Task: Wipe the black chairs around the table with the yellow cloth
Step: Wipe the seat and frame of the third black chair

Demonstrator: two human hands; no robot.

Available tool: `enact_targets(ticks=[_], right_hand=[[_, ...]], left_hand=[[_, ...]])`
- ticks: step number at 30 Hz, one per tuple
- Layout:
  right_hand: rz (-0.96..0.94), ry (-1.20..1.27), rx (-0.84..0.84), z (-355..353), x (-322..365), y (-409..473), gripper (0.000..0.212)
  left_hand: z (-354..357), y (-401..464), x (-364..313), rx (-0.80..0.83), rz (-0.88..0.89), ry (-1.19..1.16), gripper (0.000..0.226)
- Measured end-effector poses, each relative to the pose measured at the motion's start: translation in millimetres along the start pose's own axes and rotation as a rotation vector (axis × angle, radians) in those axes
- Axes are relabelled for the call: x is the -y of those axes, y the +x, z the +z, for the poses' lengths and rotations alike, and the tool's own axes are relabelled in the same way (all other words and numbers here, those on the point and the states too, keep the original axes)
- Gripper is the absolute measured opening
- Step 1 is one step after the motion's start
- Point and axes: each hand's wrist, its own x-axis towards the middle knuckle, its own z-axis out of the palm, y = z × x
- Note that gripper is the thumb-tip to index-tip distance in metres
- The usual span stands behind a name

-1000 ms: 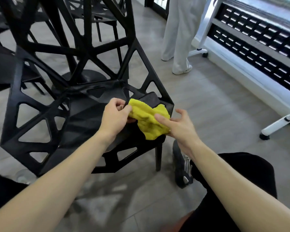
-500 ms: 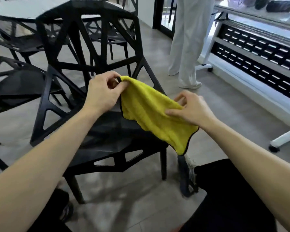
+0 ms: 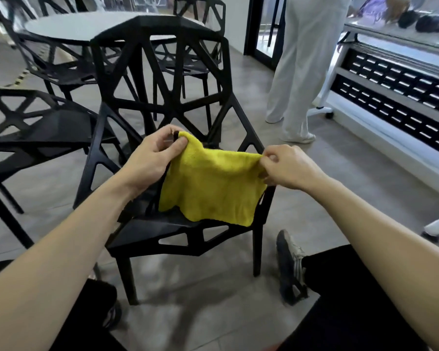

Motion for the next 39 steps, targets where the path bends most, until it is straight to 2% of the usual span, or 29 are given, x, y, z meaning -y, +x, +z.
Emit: enact_targets(ticks=[2,3,4,6,8,10,13,15,16,17,21,24,26,28,29,30,32,34,37,39], right_hand=[[0.072,0.331,-0.114,6.4,20.0,-1.8,0.046],[0.024,0.342,-0.18,8.7,29.2,-3.0,0.049],[-0.074,0.248,-0.217,10.1,36.1,-3.2,0.042],[-0.282,0.076,-0.092,6.6,51.3,-7.3,0.018],[-0.42,0.065,0.13,-4.0,58.6,-9.8,0.031],[-0.454,0.088,0.176,-16.4,59.0,-10.1,0.039],[-0.339,0.185,0.076,-23.0,40.4,-3.6,0.041],[-0.137,0.253,0.165,-18.0,22.9,-1.7,0.06],[-0.044,0.305,0.213,-13.6,11.7,-0.6,0.06],[0.031,0.363,0.23,-11.6,1.9,0.1,0.052],[0.254,0.518,0.067,-35.9,-22.5,26.6,0.021],[0.314,0.432,-0.125,-57.5,-41.7,75.6,0.007],[0.381,0.187,-0.152,-57.8,-66.6,109.4,0.031],[0.357,-0.042,-0.157,-34.8,-88.6,127.5,0.044],[0.304,-0.024,-0.184,-14.2,-95.0,130.7,0.042],[0.238,0.062,-0.211,10.0,-96.8,130.1,0.042],[0.174,0.167,-0.12,62.5,-93.1,125.0,0.055],[0.166,0.043,-0.026,102.7,-92.9,116.1,0.068],[0.154,-0.14,-0.151,119.6,-96.6,116.4,0.056],[0.156,-0.199,-0.153,112.8,-92.1,134.3,0.05]], left_hand=[[-0.5,-4.5,-4.4,0.09,-0.004,-0.004,0.014],[-1.2,-6.2,-5.3,0.14,-0.001,-0.002,0.015],[-2.1,-6.6,-4.6,0.173,0.009,0.01,0.017],[-2.2,-4.6,-3.8,0.197,0.051,0.056,0.019],[-1.4,-0.2,-2.7,0.228,0.068,0.067,0.015],[2.7,5.5,-2.0,0.271,0.055,0.019,0.016],[21.0,18.8,-6.8,0.221,0.029,-0.032,0.012],[36.6,34.1,-5.4,0.133,0.038,-0.003,0.006],[43.3,42.0,-4.5,0.121,0.038,0.011,0.004],[47.6,50.6,-1.9,0.124,0.04,0.04,0.002],[59.9,89.0,-1.6,0.122,0.05,0.131,0.006],[82.6,147.8,-13.7,0.139,0.056,0.131,0.016],[101.6,199.8,-11.8,0.168,-0.005,0.22,0.044],[115.5,240.9,6.9,0.226,-0.097,0.44,0.071],[117.9,251.1,25.6,0.244,-0.138,0.555,0.07],[117.1,251.4,45.7,0.239,-0.169,0.637,0.061],[105.3,232.2,96.9,0.185,-0.169,0.721,0.035],[84.0,202.2,146.0,0.154,-0.154,0.822,0.028],[46.2,166.1,211.8,0.131,-0.15,1.013,0.048],[35.9,146.4,239.7,0.166,-0.15,1.126,0.066]])
